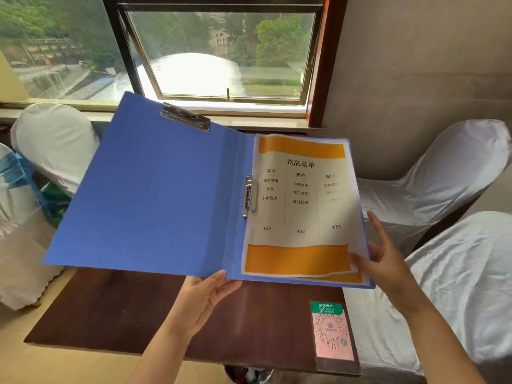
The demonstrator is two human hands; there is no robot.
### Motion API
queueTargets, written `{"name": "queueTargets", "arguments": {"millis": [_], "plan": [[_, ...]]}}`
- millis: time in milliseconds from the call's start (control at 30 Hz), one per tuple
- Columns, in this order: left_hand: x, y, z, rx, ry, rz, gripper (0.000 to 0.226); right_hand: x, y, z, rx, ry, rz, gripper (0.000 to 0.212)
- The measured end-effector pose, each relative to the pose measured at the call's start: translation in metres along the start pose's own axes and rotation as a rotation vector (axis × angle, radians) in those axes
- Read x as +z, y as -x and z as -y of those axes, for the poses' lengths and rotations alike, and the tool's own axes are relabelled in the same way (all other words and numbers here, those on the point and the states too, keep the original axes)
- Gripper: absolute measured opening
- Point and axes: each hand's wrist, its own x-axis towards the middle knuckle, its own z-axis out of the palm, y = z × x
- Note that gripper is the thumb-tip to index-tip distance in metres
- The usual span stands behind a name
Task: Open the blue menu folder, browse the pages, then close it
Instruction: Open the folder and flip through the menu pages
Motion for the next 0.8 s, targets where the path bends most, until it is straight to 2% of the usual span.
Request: {"name": "queueTargets", "arguments": {"millis": [133,200,267,300,367,467,633,667,733,800], "plan": [[0.006,0.002,0.009,0.006,0.072,-0.021,0.05,0.013,0.0,0.01,-0.066,0.251,-0.184,0.086],[0.008,0.003,0.011,0.027,0.095,-0.025,0.051,0.017,-0.001,0.012,-0.074,0.506,-0.278,0.086],[0.009,0.003,0.013,0.046,0.107,-0.031,0.052,0.026,-0.002,0.014,-0.109,0.777,-0.358,0.077],[0.009,0.004,0.014,0.05,0.108,-0.038,0.052,0.034,-0.001,0.019,-0.16,0.83,-0.377,0.072],[0.009,0.004,0.014,0.05,0.111,-0.055,0.051,0.053,0.003,0.032,-0.266,0.731,-0.385,0.061],[0.009,0.005,0.012,0.062,0.093,-0.063,0.052,0.083,0.012,0.049,-0.311,0.394,-0.318,0.039],[0.008,0.005,0.015,0.065,0.027,-0.037,0.051,0.13,0.026,0.058,-0.269,0.299,-0.06,0.053],[0.009,0.006,0.016,0.074,0.006,-0.03,0.053,0.138,0.028,0.058,-0.236,0.337,-0.015,0.057],[0.015,0.01,0.016,0.113,-0.062,0.002,0.054,0.159,0.033,0.054,-0.24,0.578,0.097,0.084],[0.018,0.011,0.02,0.109,-0.222,0.025,0.044,0.179,0.041,0.047,-0.312,0.78,0.146,0.085]]}}
